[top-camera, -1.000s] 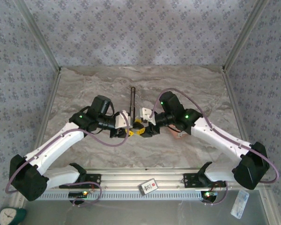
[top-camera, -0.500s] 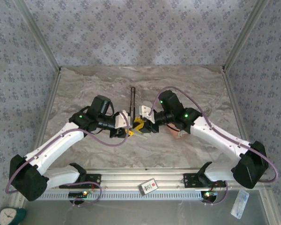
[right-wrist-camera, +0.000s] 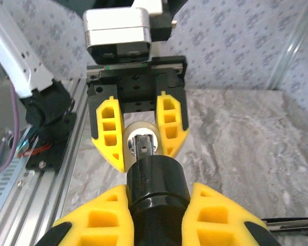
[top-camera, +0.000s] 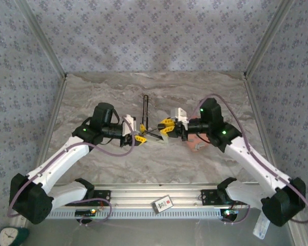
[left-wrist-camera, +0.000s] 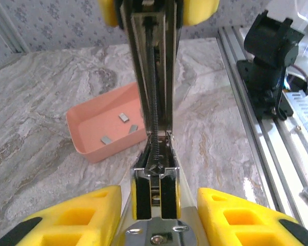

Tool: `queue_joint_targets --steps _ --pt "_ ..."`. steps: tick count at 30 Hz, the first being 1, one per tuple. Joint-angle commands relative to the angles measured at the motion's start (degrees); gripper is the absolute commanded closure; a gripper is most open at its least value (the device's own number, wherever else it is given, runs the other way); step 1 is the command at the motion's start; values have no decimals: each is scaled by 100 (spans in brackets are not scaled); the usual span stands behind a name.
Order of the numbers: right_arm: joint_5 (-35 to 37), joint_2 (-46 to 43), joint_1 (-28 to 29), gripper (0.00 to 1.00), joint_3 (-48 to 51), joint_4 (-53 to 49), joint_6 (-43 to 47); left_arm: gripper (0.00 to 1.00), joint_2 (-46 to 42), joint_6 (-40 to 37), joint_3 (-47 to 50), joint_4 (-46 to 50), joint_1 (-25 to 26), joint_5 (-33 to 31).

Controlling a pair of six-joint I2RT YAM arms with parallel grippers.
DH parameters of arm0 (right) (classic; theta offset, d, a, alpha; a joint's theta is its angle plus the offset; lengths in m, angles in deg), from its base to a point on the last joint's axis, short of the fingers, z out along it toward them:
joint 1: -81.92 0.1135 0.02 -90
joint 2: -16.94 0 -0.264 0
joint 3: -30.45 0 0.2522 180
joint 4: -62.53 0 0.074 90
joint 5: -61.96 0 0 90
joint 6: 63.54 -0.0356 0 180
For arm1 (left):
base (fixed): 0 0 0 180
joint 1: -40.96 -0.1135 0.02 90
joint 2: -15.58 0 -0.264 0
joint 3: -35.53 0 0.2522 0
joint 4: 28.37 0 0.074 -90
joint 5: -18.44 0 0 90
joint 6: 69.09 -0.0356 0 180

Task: Load the staples into the stapler

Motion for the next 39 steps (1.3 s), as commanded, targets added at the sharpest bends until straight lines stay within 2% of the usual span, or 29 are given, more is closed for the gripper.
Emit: queue_joint_targets --steps 1,11,19,21,23,26,28,31,35,39 --pt "237 -387 -500 100 455 524 -714 100 -235 669 68 -540 -289 293" --pt "736 -1130 -1722 100 2136 2285 -2543 100 -457 2070 228 -2026 -633 656" --pt "1223 -1195 -2052 99 2591 2645 -3228 100 -486 2863 181 -2917 -674 544" --pt "1375 -1182 -2086 97 2605 2594 -3369 100 -498 2885 156 -2948 -678 470" --pt "1371 -1159 -2088 90 2521 2513 -3505 100 -481 2746 43 -2718 -675 403" --pt "895 -1076 -1853 70 2206 2109 -3105 100 -418 2190 -169 -2018 -658 463" --pt "903 -1020 -1467 59 1858 1434 -2502 100 -398 1962 -183 -1891 -656 506" --pt "1092 -835 -810 49 1347 695 -1635 100 -340 1406 -279 -1510 -584 539" --pt "1242 -431 -115 42 726 305 -849 100 -206 284 -599 -416 -377 546" --pt "1233 112 376 39 -16 -131 -241 100 -84 -210 -747 10 -207 532"
